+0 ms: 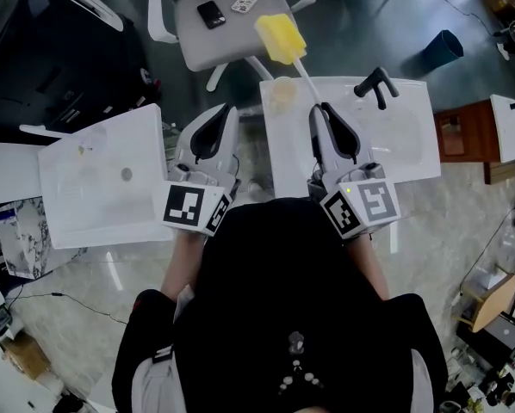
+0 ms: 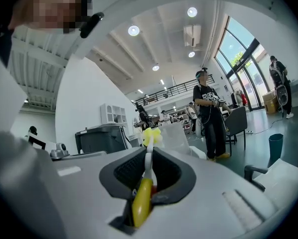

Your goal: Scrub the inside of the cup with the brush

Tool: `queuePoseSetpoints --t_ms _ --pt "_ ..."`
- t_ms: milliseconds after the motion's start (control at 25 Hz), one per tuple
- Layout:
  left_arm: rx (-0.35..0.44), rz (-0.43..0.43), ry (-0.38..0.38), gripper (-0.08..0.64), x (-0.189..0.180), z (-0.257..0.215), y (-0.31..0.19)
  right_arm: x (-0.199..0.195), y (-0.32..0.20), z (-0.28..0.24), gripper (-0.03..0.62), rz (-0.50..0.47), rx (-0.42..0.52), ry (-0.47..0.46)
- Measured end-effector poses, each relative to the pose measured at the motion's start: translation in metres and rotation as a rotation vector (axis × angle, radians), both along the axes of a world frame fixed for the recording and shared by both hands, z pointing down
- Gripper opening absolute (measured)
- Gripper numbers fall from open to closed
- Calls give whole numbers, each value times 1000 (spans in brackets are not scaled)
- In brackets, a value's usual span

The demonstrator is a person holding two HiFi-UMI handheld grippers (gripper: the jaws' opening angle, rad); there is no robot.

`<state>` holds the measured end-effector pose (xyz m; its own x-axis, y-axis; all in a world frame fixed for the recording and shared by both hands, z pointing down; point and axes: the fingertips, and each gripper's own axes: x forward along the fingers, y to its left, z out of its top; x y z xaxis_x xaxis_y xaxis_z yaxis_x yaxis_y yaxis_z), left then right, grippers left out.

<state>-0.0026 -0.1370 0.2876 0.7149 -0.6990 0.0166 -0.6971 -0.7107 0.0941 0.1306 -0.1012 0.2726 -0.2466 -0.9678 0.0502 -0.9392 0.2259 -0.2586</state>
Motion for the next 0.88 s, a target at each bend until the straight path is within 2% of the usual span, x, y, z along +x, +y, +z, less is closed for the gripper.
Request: queuePoseSetpoints --t_ms 280,880 --pt "-4 25 3 2 11 4 6 5 3 0 41 22 5 -7" --pt "-12 29 -6 2 7 15 14 8 8 9 40 45 0 -14"
